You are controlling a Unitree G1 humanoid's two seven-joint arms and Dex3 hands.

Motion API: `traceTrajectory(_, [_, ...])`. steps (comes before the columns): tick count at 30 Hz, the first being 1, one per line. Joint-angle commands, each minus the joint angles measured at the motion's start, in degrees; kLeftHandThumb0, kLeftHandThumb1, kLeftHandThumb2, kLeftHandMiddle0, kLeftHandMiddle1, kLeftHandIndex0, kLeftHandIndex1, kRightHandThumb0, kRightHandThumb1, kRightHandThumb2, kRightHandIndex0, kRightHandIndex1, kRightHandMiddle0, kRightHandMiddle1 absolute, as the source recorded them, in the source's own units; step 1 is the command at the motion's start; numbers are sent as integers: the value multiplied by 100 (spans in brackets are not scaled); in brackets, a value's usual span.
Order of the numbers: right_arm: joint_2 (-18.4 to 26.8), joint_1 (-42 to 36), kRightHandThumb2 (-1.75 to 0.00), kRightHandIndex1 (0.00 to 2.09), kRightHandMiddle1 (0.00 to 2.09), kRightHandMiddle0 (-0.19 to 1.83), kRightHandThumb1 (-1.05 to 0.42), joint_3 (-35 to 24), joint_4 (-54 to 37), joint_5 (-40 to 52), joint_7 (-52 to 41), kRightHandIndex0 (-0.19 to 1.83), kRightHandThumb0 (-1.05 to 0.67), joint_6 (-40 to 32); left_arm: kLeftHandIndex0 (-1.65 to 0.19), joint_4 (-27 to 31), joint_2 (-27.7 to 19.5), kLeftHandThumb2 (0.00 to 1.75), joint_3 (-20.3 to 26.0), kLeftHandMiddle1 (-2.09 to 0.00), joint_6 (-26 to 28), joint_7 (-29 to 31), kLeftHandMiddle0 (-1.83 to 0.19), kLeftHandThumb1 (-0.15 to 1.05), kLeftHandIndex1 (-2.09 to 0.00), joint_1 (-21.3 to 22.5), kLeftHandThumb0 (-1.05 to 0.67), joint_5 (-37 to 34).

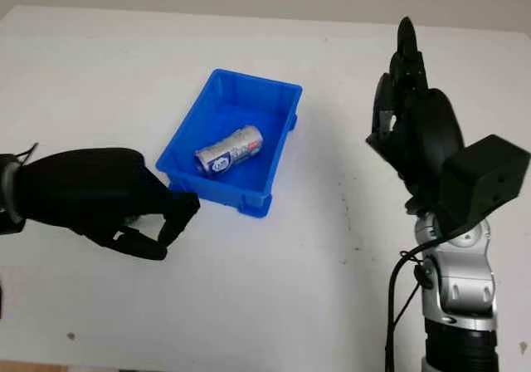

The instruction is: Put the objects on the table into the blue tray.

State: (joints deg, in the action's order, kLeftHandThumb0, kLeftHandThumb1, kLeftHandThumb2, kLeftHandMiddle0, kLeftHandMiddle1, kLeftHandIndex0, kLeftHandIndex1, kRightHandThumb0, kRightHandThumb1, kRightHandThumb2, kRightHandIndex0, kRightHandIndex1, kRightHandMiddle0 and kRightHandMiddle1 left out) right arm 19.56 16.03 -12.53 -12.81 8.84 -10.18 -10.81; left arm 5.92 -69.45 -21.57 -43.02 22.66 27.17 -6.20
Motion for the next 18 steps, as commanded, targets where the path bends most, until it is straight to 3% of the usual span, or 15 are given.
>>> traceTrajectory(1, [-1,-1,-87,0,0,-19,-105,-23,22,-12,-3,-19,-56,100,-42,466,52,33,561,-209,506,116,-57,105,-209,-403,-43,-631])
traceTrajectory(5, [5,31,-87,0,0,-19,-105,-12,83,-18,-12,-19,-57,104,-31,847,375,36,1694,-209,1675,236,-45,105,-209,-939,-43,-1772])
traceTrajectory(8, [-1,66,-87,0,0,-19,-105,-18,126,-2,-7,-19,-57,89,-18,754,696,27,2454,-203,2342,230,-21,105,-175,-1080,-41,-2052])
traceTrajectory(9, [10,76,-87,0,0,-19,-105,-15,147,-5,-23,-19,-58,119,-15,692,739,24,2659,-188,2568,281,-17,105,-161,-1077,-43,-2072])
traceTrajectory(13, [35,106,-88,0,0,-19,-105,-18,142,7,-43,-19,-58,96,-17,281,448,7,3235,-30,3276,738,-28,103,-33,-958,-63,-1545])
traceTrajectory(15, [35,113,-88,0,0,-19,-105,-28,137,24,-53,-19,-58,84,-11,5,298,5,3333,-12,3265,983,-29,100,-12,-859,-68,-1060])
traceTrajectory(18, [34,132,-88,0,0,-19,-105,-52,171,70,-88,-19,-58,100,8,-646,76,4,3160,-2,2772,1214,11,95,-3,-652,-83,25])
